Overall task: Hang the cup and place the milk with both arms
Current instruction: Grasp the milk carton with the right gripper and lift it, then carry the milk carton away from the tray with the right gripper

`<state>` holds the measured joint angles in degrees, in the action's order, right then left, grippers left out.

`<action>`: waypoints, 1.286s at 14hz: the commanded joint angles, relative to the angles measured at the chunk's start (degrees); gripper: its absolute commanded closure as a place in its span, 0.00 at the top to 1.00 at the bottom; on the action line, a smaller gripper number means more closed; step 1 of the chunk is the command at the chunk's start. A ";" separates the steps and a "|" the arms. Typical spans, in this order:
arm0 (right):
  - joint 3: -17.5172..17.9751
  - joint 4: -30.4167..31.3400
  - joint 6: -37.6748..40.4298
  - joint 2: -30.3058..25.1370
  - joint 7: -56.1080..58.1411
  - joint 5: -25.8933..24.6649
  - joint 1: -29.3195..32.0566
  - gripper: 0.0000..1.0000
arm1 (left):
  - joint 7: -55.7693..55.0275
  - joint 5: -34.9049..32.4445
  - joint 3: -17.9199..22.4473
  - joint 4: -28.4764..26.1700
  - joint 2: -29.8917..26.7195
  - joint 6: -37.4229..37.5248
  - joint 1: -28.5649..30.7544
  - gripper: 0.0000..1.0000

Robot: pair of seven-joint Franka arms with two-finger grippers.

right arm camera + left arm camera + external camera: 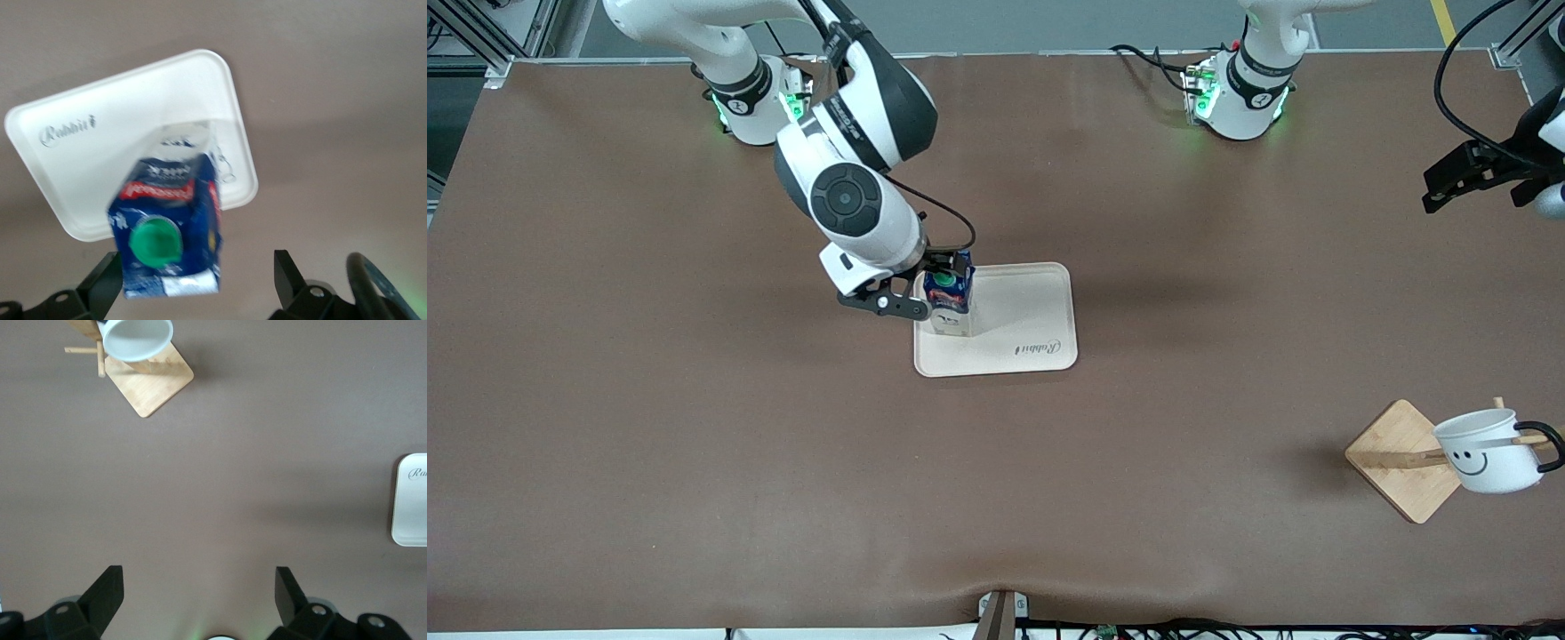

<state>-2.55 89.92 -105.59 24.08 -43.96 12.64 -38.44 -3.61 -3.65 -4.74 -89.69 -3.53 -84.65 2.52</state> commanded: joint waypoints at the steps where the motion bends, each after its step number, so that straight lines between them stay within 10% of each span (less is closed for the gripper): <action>1: -0.79 -0.27 -3.30 1.84 -0.16 0.72 -2.59 1.00 | 0.44 0.66 0.08 -1.37 -1.39 0.71 0.12 1.00; 5: -0.79 0.35 -4.35 4.73 0.02 -1.04 -4.44 1.00 | 0.62 0.66 -0.01 -2.42 -1.39 0.62 -0.05 1.00; 6: -0.79 0.35 -4.71 5.09 0.10 -1.04 -4.45 0.77 | 0.62 0.75 -0.01 -2.68 -1.39 0.45 0.03 1.00; 7: -0.79 0.35 -4.10 5.01 1.76 -1.22 -4.27 0.27 | 0.62 0.66 -0.01 -2.60 -1.48 0.36 0.03 1.00; 8: -0.79 0.26 -3.14 5.01 2.30 -1.13 -3.75 0.00 | 0.62 0.66 -0.01 -2.51 -1.39 -0.08 0.03 1.00; 14: -1.05 -16.05 24.83 4.04 1.69 11.84 8.26 0.00 | 0.53 0.66 -0.98 -2.34 -1.39 -1.58 0.03 1.00; 18: -1.41 -13.82 30.79 -0.25 16.83 3.05 19.17 0.00 | 0.44 0.66 -0.98 -2.42 -1.39 -1.58 0.03 1.00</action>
<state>-4.80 73.53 -76.02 25.93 -35.20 20.25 -23.76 -3.61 -3.64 -5.72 -91.16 -3.62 -85.58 2.48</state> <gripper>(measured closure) 0.330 0.000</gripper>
